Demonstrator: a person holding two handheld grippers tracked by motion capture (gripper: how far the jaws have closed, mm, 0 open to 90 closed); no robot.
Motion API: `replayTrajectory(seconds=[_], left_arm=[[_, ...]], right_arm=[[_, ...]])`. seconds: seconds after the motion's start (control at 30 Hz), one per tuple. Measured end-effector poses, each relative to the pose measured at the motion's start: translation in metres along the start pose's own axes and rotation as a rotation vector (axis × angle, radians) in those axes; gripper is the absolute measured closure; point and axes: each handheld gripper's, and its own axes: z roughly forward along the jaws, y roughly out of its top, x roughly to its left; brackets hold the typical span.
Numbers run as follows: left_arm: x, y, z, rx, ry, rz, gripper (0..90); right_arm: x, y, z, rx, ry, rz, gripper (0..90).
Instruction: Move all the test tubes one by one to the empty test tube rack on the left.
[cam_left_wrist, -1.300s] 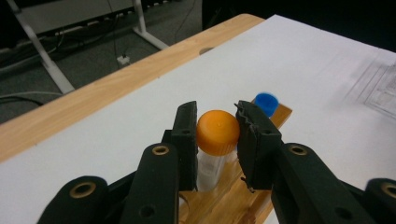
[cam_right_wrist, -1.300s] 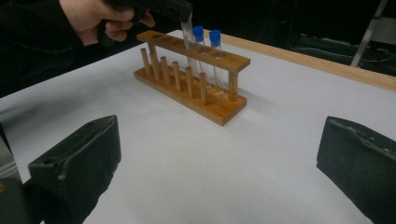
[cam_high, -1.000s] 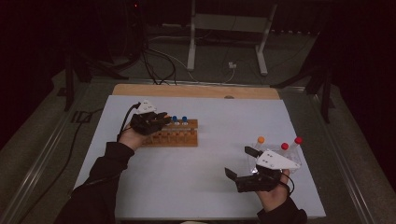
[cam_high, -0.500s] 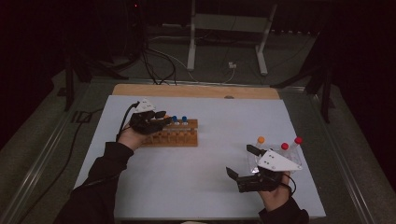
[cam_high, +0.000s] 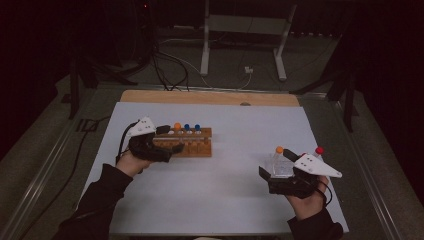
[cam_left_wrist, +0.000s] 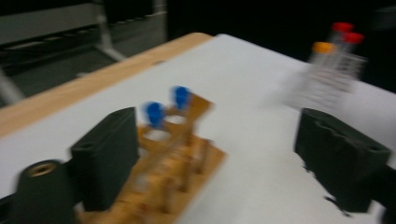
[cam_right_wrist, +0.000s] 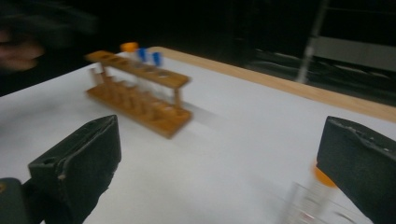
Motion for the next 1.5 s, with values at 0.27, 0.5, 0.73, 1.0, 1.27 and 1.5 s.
replayTrajectory(seconds=[0.27,0.5,0.73,1.0,1.27,1.5], left_arm=[[-0.023,-0.019,-0.004,-0.051,-0.060,0.012,1.4],[-0.029,-0.021,-0.004,-0.055,-0.085,0.008,1.3],[-0.032,-0.022,-0.002,-0.025,-0.109,0.027,1.3],[-0.033,-0.024,0.000,-0.028,-0.106,0.040,1.3],[-0.033,-0.027,0.003,-0.015,-0.113,0.035,1.3],[-0.033,-0.029,0.005,-0.009,-0.116,0.034,1.3]], right_arm=[[-0.019,-0.011,0.005,0.062,-0.133,0.054,15.5],[-0.032,-0.025,0.015,0.147,-0.187,0.091,29.6],[-0.038,-0.031,0.024,0.193,-0.203,0.105,42.6],[-0.045,-0.034,0.032,0.225,-0.210,0.120,54.1],[-0.049,-0.035,0.040,0.243,-0.199,0.128,65.6],[-0.051,-0.034,0.044,0.243,-0.206,0.128,72.8]])
